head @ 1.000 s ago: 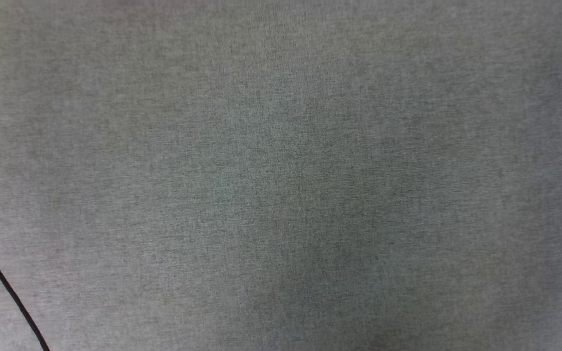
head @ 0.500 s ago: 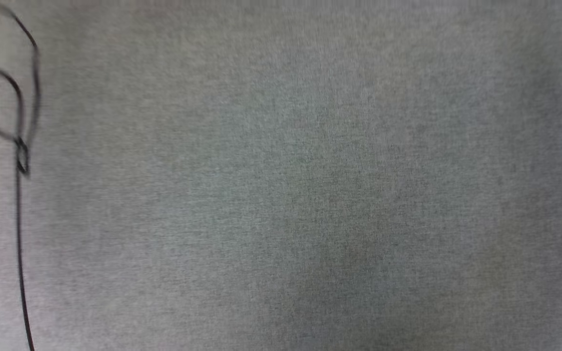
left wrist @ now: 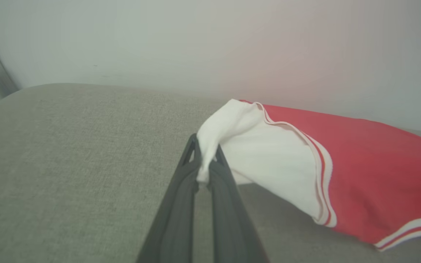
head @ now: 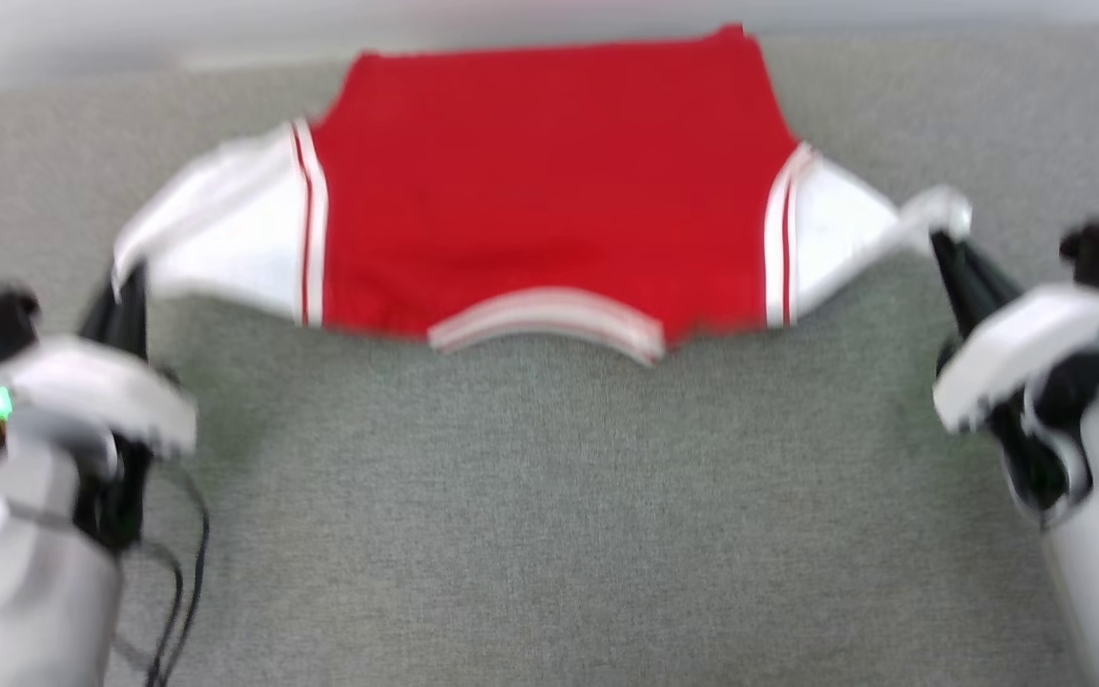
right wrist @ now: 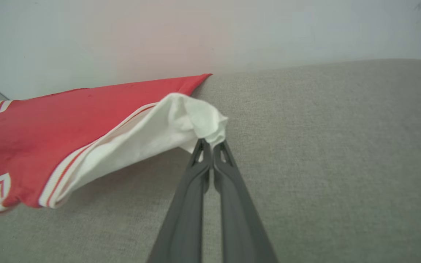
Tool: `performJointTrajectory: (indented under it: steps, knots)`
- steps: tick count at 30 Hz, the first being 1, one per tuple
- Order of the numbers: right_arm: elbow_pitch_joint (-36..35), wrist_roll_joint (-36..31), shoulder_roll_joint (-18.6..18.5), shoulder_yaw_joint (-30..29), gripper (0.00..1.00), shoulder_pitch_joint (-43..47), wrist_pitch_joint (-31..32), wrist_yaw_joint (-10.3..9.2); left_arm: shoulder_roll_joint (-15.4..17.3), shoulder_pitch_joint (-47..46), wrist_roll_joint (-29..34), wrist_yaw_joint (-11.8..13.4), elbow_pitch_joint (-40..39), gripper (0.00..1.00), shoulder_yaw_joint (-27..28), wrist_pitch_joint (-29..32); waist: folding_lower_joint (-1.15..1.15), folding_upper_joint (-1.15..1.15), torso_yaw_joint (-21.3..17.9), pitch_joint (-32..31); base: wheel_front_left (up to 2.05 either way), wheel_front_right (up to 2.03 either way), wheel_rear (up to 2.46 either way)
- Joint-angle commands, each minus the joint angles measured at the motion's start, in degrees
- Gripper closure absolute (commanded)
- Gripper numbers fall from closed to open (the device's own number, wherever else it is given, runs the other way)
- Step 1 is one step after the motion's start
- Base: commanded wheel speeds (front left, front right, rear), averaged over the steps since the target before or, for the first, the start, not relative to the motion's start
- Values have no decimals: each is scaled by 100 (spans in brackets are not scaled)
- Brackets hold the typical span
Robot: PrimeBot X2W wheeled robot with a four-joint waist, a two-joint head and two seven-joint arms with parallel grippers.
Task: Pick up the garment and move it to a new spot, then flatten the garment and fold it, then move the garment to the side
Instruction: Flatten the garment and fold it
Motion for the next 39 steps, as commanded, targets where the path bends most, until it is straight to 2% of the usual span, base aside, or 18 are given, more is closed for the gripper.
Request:
performJointTrajectory:
  steps: [1, 7, 16, 20, 25, 26, 27, 28, 35, 39]
  knots:
    - [-171, 39, -65, -107, 100, 344, 31, -6, 71, 371, 39, 100, -119, 100, 57, -40, 1, 0, 11, -442, 0, 0, 0]
    - [-1104, -18, 59, -581, 100, 1839, 353, -8, 159, 1885, -64, 545, -932, 100, 209, -9, 1, 0, -48, -931, 0, 0, 0]
    - [-2544, -328, 641, -1491, 100, 3907, 1103, -9, 206, 3873, -328, 1243, -2607, 100, 294, 578, 1, 0, -9, -1437, 0, 0, 0]
    - [-3029, -493, 898, -1733, 100, 4538, 1442, -8, 271, 4515, -310, 1555, -3307, 100, 278, 805, 1, 0, 30, -1499, 0, 0, 0]
    - [-3252, -713, 1081, -1840, 100, 4917, 1659, -7, 243, 4853, -196, 1787, -3881, 100, 174, 929, 1, 0, 82, -1457, 0, 0, 0]
    - [-3273, -757, 1097, -1819, 67, 4909, 1691, -7, 233, 4869, -168, 1809, -3976, 100, 134, 935, 1, 0, 92, -1437, 0, 0, 0]
    - [-3290, -776, 1115, -1793, 7, 4869, 1685, -6, 221, 4852, -133, 1824, -4054, 100, 103, 923, 1, 0, 105, -1409, 0, 0, 0]
    - [-3334, -812, 1128, -1738, 0, 4775, 1635, -6, 216, 4806, -95, 1840, -4131, 100, 69, 918, 1, 0, 118, -1376, 0, 0, 0]
    - [-3307, -892, 1149, -1738, 0, 3924, 1198, -5, 156, 4411, 108, 1856, -4497, 100, -115, 878, 1, 0, 280, -1018, 0, 0, 0]
    - [-2980, -831, 1047, -1938, 0, 2975, 1061, -4, 106, 4087, 223, 1824, -4683, 100, -187, 805, 1, 0, 467, -629, 0, 0, 0]
